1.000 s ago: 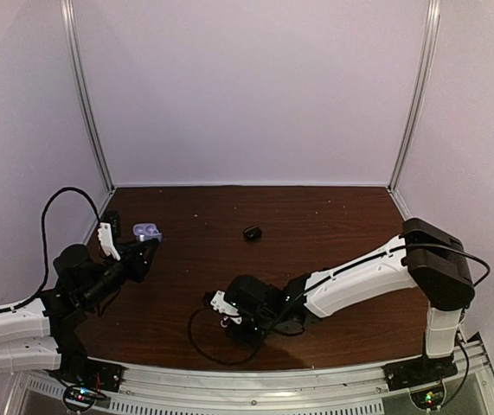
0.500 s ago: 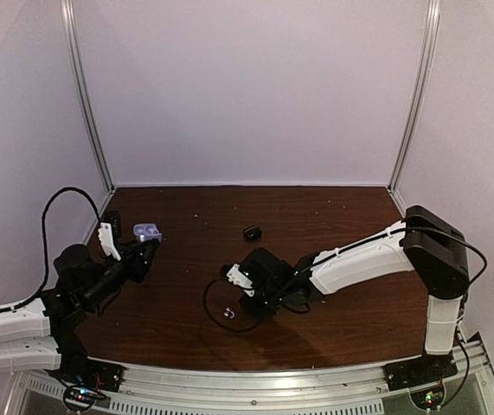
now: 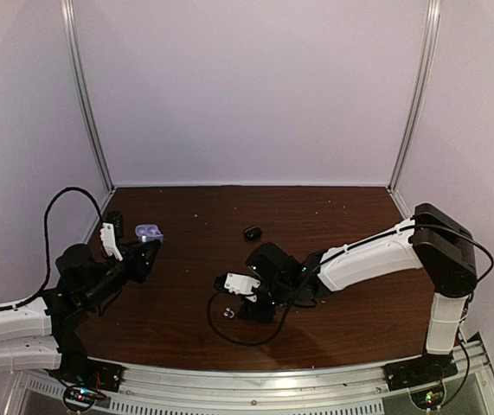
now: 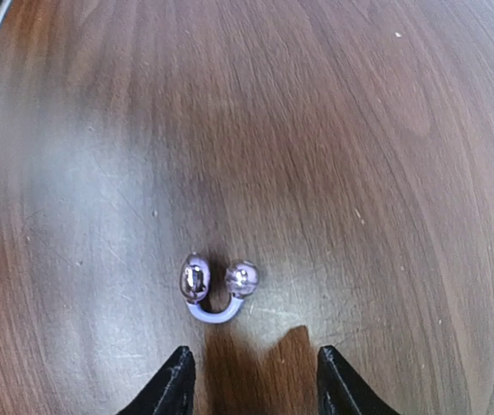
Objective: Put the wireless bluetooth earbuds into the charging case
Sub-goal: Adjust the left earbud at the center of the board, then pick up the left earbud from the center of the board, then insert the left earbud into the left side groove of the charging case.
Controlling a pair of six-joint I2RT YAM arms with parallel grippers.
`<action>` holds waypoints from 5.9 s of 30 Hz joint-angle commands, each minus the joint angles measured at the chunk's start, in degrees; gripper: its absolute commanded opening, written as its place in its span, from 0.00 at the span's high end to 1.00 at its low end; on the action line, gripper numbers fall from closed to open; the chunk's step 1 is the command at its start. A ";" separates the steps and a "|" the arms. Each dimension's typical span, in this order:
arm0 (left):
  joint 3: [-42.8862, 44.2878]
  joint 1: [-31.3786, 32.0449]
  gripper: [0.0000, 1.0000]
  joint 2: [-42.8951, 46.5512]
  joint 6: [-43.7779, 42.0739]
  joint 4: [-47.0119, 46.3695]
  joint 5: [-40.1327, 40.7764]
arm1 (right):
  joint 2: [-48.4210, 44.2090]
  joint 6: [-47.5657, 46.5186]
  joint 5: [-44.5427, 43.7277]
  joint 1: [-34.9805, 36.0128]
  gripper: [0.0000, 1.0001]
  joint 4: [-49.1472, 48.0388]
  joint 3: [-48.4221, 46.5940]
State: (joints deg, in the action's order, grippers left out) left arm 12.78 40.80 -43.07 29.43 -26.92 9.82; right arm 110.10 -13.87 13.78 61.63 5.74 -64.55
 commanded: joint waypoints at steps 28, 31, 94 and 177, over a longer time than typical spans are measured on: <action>-2.92 -0.46 1.00 -0.79 -5.38 -11.53 -4.54 | 7.85 -0.23 5.58 0.25 0.60 -4.23 -3.29; -3.26 -0.45 1.00 -0.71 -5.73 -12.00 -4.46 | 7.89 0.14 4.96 0.33 0.65 -3.97 -3.30; 5.48 9.87 1.00 -40.27 -39.79 -57.76 -5.89 | -3.84 30.15 8.23 -2.69 0.76 17.44 -35.31; 4.69 10.62 1.00 -49.18 -32.06 -79.26 -8.44 | -1.16 30.13 -9.76 1.04 0.70 24.67 -40.21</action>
State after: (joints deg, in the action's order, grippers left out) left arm 17.47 51.11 -93.80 -3.22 -89.03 2.26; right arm 111.53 15.70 5.08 62.96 30.94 -105.82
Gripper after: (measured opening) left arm 0.282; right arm 0.302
